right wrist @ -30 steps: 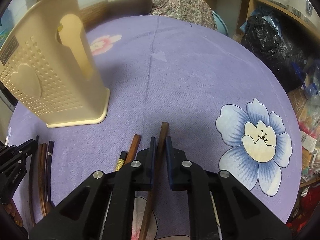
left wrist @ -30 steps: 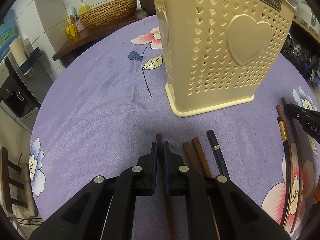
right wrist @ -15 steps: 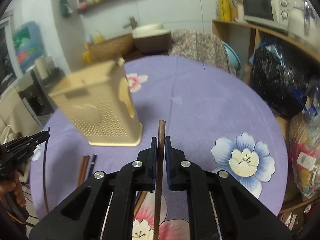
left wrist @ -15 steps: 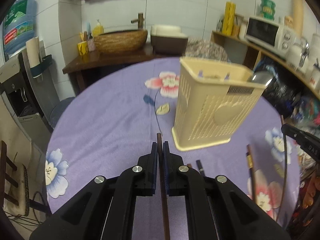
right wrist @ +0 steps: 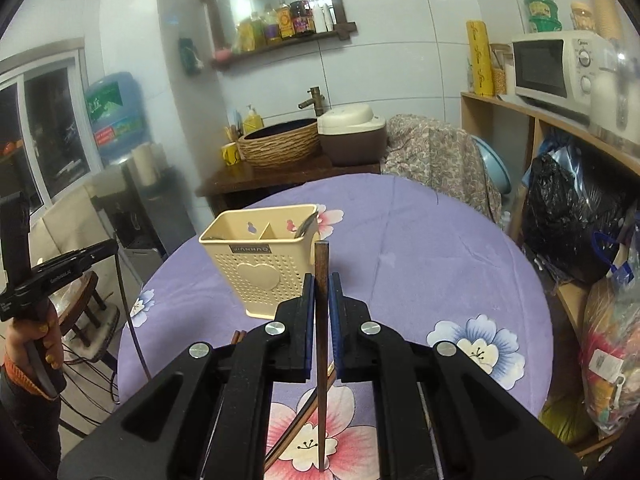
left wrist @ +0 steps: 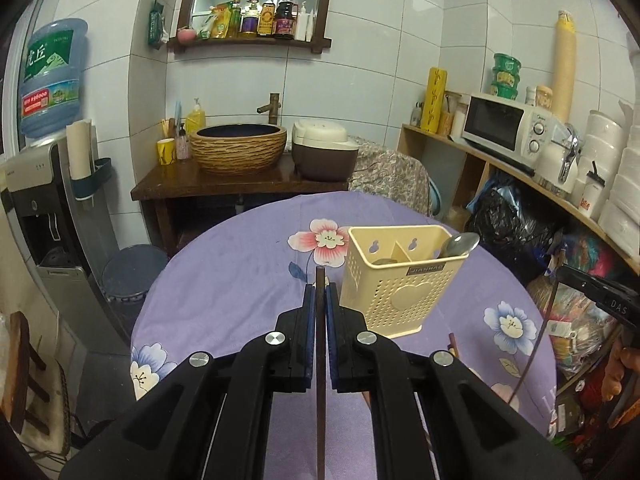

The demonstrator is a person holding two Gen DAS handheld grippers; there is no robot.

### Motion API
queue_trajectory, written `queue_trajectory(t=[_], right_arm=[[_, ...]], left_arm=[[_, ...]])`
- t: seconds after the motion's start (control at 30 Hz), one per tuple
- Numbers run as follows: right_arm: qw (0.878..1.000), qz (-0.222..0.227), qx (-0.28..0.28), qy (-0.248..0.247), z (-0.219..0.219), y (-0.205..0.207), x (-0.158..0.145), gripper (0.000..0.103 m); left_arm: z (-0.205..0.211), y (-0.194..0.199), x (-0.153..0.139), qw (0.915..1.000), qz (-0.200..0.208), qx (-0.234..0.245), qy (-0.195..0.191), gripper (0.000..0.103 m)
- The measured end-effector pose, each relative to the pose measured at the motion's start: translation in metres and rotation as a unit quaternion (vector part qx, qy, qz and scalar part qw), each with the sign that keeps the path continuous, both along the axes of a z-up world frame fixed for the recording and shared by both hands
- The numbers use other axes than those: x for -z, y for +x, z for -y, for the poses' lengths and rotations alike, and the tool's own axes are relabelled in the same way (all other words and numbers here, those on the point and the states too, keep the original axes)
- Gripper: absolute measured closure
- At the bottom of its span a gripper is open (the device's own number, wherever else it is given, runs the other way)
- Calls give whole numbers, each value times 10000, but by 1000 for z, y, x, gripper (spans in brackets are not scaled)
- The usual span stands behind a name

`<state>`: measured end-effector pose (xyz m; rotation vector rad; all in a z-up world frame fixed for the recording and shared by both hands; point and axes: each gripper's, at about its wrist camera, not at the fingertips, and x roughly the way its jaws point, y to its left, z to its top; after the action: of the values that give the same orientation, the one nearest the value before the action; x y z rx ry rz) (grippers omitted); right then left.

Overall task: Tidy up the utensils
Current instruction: 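Lift the held chopsticks with both tools and carry them toward the cream holder, then lower the held chopsticks over the cream holder with both tools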

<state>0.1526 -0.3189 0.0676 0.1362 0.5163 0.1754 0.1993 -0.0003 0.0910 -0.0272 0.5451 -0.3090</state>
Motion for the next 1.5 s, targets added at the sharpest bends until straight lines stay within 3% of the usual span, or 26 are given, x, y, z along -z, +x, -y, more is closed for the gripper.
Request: queue_trajectory(t=[0.7, 0.93, 1.1, 1.37, 1.5], right_arm=[[9998, 166, -6, -81, -4, -6, -13, 95], [9994, 286, 49, -206, -1, 1, -30, 95], [9987, 414, 80, -299, 0, 15, -56, 95], [9910, 1321, 97, -210, -13, 38, -159, 95], [9858, 1667, 143, -127, -29, 50, -189, 95]], left_arm=[[-9, 4, -6, 9999, 100, -52, -17, 97], [-16, 10, -25, 9997, 191, -120, -59, 97], [-19, 17, -59, 9991, 382, -112, -164, 97], [-7, 25, -154, 9931, 1100, -36, -400, 97], [12, 33, -184, 9888, 1356, 6, -616, 96]])
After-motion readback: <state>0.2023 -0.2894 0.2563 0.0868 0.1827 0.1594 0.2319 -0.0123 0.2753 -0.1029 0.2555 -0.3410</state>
